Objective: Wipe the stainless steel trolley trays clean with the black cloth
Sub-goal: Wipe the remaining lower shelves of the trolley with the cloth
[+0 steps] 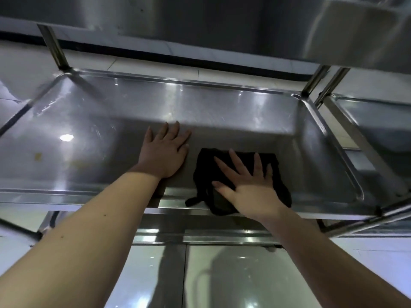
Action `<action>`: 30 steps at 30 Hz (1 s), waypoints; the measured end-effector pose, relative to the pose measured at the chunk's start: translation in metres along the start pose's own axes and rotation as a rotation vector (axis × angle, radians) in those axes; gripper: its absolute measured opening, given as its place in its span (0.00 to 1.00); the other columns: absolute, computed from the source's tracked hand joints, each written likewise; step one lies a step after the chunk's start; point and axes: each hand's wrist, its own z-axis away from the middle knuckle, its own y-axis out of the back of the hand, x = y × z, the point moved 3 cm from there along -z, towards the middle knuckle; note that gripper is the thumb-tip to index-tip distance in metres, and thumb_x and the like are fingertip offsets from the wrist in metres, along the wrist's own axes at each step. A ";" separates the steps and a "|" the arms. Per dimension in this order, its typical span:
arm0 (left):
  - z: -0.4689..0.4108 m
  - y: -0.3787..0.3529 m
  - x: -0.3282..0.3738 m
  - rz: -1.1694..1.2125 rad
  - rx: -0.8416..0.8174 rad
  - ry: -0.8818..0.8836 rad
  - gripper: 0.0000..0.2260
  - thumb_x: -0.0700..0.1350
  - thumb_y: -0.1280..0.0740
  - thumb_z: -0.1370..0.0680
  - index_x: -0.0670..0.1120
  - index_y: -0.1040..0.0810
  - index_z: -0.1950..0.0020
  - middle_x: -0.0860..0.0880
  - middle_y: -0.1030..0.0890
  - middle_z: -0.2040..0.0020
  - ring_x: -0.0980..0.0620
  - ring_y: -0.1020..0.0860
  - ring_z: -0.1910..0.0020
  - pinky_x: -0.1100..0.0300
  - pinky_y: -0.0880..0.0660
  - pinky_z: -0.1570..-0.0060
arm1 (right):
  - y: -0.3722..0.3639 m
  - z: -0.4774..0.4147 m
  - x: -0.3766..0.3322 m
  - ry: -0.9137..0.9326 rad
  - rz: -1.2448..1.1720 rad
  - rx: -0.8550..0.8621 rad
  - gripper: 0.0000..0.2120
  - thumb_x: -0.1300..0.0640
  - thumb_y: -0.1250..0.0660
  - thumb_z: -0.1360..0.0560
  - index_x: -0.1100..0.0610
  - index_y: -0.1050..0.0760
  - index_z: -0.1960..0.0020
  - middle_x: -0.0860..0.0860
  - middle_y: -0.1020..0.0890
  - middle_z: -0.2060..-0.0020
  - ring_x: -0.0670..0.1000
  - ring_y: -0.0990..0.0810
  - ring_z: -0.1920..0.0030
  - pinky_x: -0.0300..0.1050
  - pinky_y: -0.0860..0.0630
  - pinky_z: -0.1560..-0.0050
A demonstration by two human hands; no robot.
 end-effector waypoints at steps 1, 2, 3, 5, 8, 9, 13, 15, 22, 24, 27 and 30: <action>0.001 0.000 0.000 -0.007 0.002 -0.005 0.24 0.58 0.54 0.17 0.61 0.52 0.21 0.52 0.53 0.19 0.47 0.53 0.21 0.40 0.57 0.25 | 0.004 -0.012 0.008 -0.015 0.007 -0.004 0.30 0.22 0.65 0.32 0.22 0.67 0.32 0.36 0.61 0.23 0.66 0.65 0.24 0.69 0.68 0.30; 0.000 0.000 0.000 -0.009 0.005 -0.012 0.24 0.58 0.54 0.17 0.61 0.52 0.21 0.52 0.53 0.19 0.47 0.53 0.21 0.40 0.57 0.25 | 0.010 -0.035 0.019 -0.049 0.018 0.002 0.30 0.22 0.63 0.31 0.23 0.65 0.30 0.36 0.60 0.22 0.67 0.64 0.24 0.70 0.67 0.30; 0.000 0.000 0.000 -0.003 0.006 -0.016 0.24 0.58 0.54 0.17 0.61 0.52 0.21 0.52 0.53 0.19 0.47 0.53 0.21 0.40 0.57 0.25 | 0.018 -0.063 0.032 -0.097 0.018 0.013 0.30 0.24 0.60 0.28 0.25 0.62 0.28 0.38 0.59 0.22 0.68 0.63 0.24 0.71 0.65 0.30; -0.001 0.000 -0.002 0.007 -0.002 -0.021 0.24 0.60 0.53 0.18 0.62 0.51 0.21 0.52 0.53 0.19 0.47 0.54 0.21 0.40 0.57 0.26 | 0.037 -0.120 0.056 -0.202 -0.015 0.014 0.30 0.27 0.55 0.25 0.29 0.57 0.25 0.41 0.56 0.21 0.70 0.60 0.24 0.74 0.63 0.30; -0.002 0.000 -0.004 -0.003 -0.029 -0.028 0.26 0.66 0.54 0.21 0.67 0.52 0.23 0.51 0.54 0.19 0.47 0.55 0.21 0.40 0.58 0.26 | 0.051 -0.169 0.076 -0.277 -0.031 -0.005 0.30 0.26 0.55 0.25 0.31 0.54 0.24 0.43 0.53 0.20 0.70 0.59 0.24 0.75 0.63 0.30; -0.002 0.001 -0.004 -0.001 -0.028 -0.022 0.27 0.68 0.55 0.22 0.68 0.52 0.23 0.51 0.54 0.19 0.47 0.55 0.21 0.40 0.58 0.26 | 0.051 -0.173 0.075 -0.280 -0.022 -0.007 0.31 0.26 0.55 0.25 0.31 0.54 0.24 0.43 0.53 0.20 0.70 0.59 0.24 0.75 0.63 0.30; 0.000 0.001 -0.003 0.028 -0.041 -0.006 0.30 0.73 0.56 0.25 0.69 0.52 0.24 0.52 0.54 0.19 0.48 0.55 0.21 0.41 0.59 0.26 | 0.040 -0.115 0.062 -0.188 -0.006 -0.052 0.31 0.27 0.56 0.25 0.31 0.58 0.24 0.43 0.56 0.21 0.70 0.61 0.24 0.73 0.62 0.29; -0.001 0.001 -0.002 0.015 -0.049 0.007 0.30 0.73 0.55 0.25 0.68 0.52 0.23 0.52 0.54 0.19 0.48 0.55 0.21 0.41 0.59 0.26 | 0.024 -0.059 0.060 -0.130 0.015 -0.060 0.31 0.24 0.61 0.28 0.26 0.64 0.27 0.40 0.61 0.22 0.68 0.63 0.24 0.70 0.64 0.29; -0.001 0.000 -0.002 0.002 -0.044 -0.016 0.33 0.74 0.60 0.28 0.69 0.53 0.23 0.52 0.54 0.19 0.47 0.55 0.21 0.40 0.59 0.26 | 0.027 -0.033 0.100 -0.106 0.027 -0.041 0.29 0.20 0.62 0.33 0.20 0.67 0.34 0.32 0.63 0.25 0.64 0.64 0.23 0.66 0.68 0.29; -0.001 0.000 -0.003 0.006 -0.037 -0.018 0.33 0.74 0.60 0.28 0.69 0.54 0.24 0.52 0.54 0.19 0.47 0.55 0.21 0.41 0.59 0.26 | 0.045 -0.086 0.126 -0.228 -0.001 0.005 0.30 0.24 0.57 0.27 0.26 0.59 0.27 0.39 0.56 0.21 0.68 0.60 0.24 0.71 0.64 0.29; -0.003 -0.002 -0.003 0.014 -0.023 -0.012 0.32 0.74 0.59 0.28 0.69 0.53 0.24 0.53 0.53 0.19 0.48 0.54 0.21 0.41 0.59 0.26 | 0.059 -0.136 0.155 -0.410 -0.061 0.039 0.31 0.26 0.54 0.26 0.30 0.53 0.24 0.43 0.52 0.21 0.70 0.58 0.24 0.73 0.62 0.29; -0.006 -0.001 -0.003 0.007 -0.009 -0.007 0.31 0.73 0.56 0.26 0.68 0.50 0.23 0.52 0.52 0.19 0.48 0.53 0.21 0.40 0.57 0.26 | 0.053 -0.139 0.153 -0.417 -0.033 0.004 0.32 0.26 0.55 0.25 0.32 0.55 0.24 0.44 0.53 0.20 0.70 0.59 0.24 0.74 0.62 0.29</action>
